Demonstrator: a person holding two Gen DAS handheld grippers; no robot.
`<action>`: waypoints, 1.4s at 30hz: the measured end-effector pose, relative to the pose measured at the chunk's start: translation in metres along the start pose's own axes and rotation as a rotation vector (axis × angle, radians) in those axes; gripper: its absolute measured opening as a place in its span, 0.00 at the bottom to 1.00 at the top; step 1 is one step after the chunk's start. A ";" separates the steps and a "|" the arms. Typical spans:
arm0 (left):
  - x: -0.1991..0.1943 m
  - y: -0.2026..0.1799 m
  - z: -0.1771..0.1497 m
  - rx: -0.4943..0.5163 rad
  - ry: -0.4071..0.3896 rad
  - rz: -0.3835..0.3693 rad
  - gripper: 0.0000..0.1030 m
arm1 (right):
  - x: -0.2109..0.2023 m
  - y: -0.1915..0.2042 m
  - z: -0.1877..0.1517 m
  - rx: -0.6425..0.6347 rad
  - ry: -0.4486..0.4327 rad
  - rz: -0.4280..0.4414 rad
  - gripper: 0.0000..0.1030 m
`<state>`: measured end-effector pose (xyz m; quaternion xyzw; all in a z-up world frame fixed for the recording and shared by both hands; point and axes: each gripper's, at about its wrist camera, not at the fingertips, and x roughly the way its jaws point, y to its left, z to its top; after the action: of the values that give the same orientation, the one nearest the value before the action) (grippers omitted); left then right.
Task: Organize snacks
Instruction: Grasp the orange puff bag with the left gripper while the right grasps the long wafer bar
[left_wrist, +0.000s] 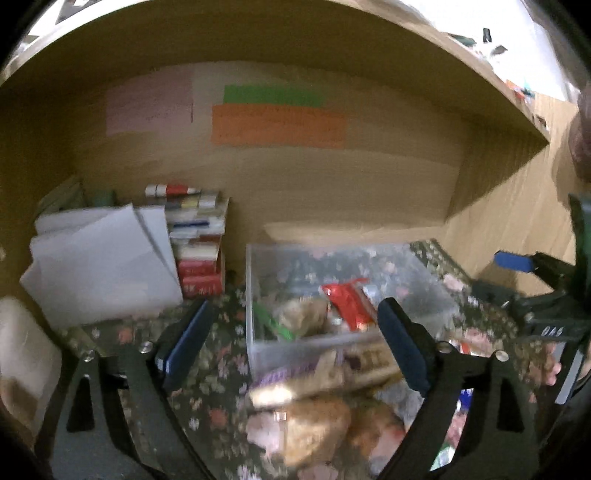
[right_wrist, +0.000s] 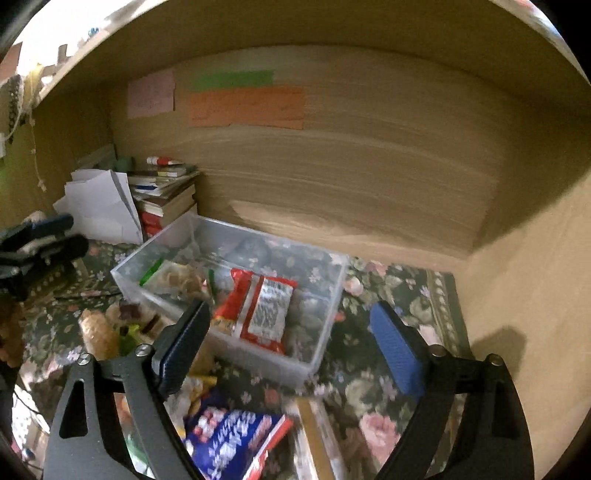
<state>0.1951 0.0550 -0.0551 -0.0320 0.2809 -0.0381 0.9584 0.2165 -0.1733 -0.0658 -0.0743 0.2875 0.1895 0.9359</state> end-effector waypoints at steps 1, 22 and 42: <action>-0.001 -0.001 -0.005 -0.004 0.012 0.000 0.89 | -0.004 -0.002 -0.007 0.014 -0.003 -0.008 0.85; 0.030 -0.008 -0.096 -0.085 0.190 -0.002 0.73 | 0.015 -0.047 -0.103 0.137 0.196 -0.011 0.79; 0.018 -0.009 -0.090 -0.079 0.144 0.003 0.42 | 0.027 -0.049 -0.106 0.152 0.205 0.010 0.33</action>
<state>0.1607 0.0403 -0.1397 -0.0668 0.3502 -0.0278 0.9339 0.2022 -0.2357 -0.1671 -0.0207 0.3957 0.1631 0.9035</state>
